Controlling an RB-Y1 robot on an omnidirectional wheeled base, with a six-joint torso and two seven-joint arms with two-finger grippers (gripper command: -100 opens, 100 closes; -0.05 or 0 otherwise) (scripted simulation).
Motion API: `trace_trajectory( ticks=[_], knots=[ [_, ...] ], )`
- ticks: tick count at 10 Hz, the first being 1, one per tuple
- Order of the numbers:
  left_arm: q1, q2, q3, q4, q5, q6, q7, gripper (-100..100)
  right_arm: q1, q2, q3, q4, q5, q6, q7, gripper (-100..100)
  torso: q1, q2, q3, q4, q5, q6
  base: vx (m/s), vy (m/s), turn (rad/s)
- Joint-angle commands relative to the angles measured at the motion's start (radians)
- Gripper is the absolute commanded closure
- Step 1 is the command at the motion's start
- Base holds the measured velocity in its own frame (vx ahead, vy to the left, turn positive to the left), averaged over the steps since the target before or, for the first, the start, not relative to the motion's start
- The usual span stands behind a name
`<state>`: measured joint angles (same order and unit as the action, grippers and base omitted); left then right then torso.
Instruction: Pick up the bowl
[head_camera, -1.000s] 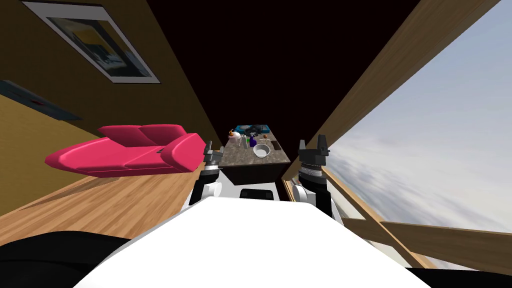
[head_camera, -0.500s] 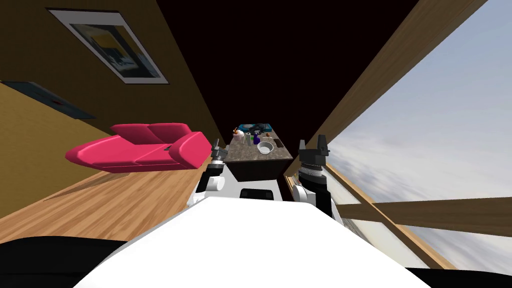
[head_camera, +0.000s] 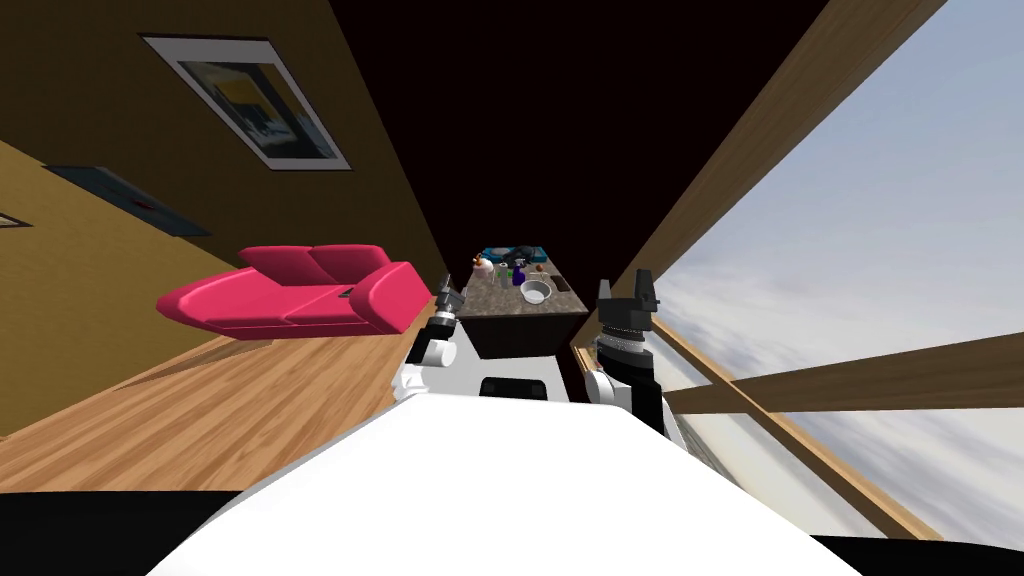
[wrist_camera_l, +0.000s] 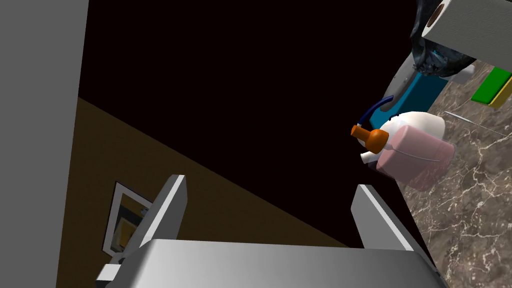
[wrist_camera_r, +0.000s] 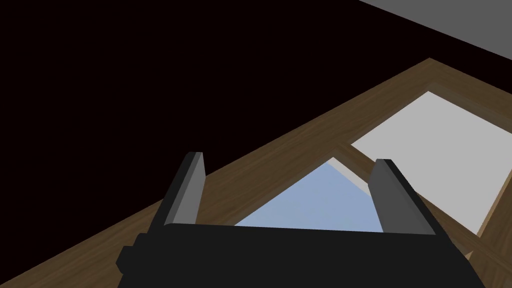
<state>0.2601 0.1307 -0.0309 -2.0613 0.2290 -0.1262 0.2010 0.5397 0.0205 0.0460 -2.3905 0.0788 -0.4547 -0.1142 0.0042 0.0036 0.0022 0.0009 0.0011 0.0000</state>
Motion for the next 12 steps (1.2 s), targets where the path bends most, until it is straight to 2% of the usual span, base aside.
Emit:
trace_trajectory(
  ticks=[1,2,3,4,5,6,7,8,9,10,11,12],
  knots=[
    [-0.05,0.001,-0.006,0.037,0.021,0.05,0.006,-100,0.0,0.0,0.0,0.0,0.0,0.0,0.0,0,0.0,0.0,0.0,0.0,0.0,0.0,-0.086,0.061,0.023],
    [-0.067,0.001,-0.006,0.037,0.021,0.058,0.006,-100,0.0,0.0,0.0,0.0,0.0,0.0,0.0,0,0.0,0.001,0.001,0.0,0.0,0.0,-0.084,0.057,0.006],
    [-0.106,0.002,-0.012,0.072,0.039,0.101,0.012,-100,0.0,0.0,0.0,0.0,0.0,0.0,0.0,0,-0.001,0.001,0.001,0.0,0.0,0.0,-0.085,0.062,0.014],
    [-0.121,0.002,-0.012,0.072,0.039,0.106,0.012,-100,0.0,0.0,0.0,0.0,0.0,0.0,0.0,0,0.0,0.002,0.001,0.0,0.0,0.0,-0.083,0.052,0.005],
    [-0.154,0.003,-0.018,0.109,0.058,0.144,0.019,-100,0.0,0.0,0.0,0.0,0.0,0.0,0.0,0,-0.001,0.002,0.001,0.0,0.0,0.0,-0.078,0.059,0.014],
    [-0.177,0.003,-0.018,0.109,0.058,0.157,0.019,-100,0.0,0.0,0.0,0.0,0.0,0.0,0.0,0,-0.001,0.001,0.001,0.0,0.0,0.0,-0.059,0.05,0.004],
    [-0.221,0.004,-0.025,0.147,0.075,0.195,0.026,-100,0.0,0.0,0.0,0.0,0.0,0.0,0.0,0,-0.001,0.0,0.0,0.0,0.0,0.0,-0.097,0.056,0.009],
    [-0.234,0.004,-0.025,0.147,0.075,0.211,0.026,-100,0.0,0.0,0.0,0.0,0.0,0.0,0.0,0,-0.001,0.002,0.001,0.0,0.0,0.0,-0.095,0.057,0.006],
    [-0.275,0.005,-0.031,0.188,0.092,0.24,0.032,-100,0.0,0.0,0.0,0.0,0.0,0.0,0.0,0,-0.001,0.002,0.001,0.0,0.0,0.0,-0.075,0.047,-0.005],
    [-0.291,0.005,-0.031,0.188,0.092,0.266,0.032,-100,0.0,0.0,0.0,0.0,0.0,0.0,0.0,0,-0.001,0.001,0.001,0.0,0.0,0.0,-0.053,0.034,-0.001],
    [-0.324,0.006,-0.038,0.23,0.108,0.295,0.039,-100,0.0,0.0,0.0,0.0,0.0,0.0,0.0,0,-0.002,0.0,0.0,0.0,-0.001,0.0,-0.056,0.04,-0.001],
    [-0.35,0.006,-0.038,0.23,0.108,0.323,0.039,-100,0.0,0.0,0.0,0.0,0.0,0.0,0.0,0,-0.002,0.0,0.0,0.0,-0.001,0.0,-0.058,0.034,-0.007]
  ],
)
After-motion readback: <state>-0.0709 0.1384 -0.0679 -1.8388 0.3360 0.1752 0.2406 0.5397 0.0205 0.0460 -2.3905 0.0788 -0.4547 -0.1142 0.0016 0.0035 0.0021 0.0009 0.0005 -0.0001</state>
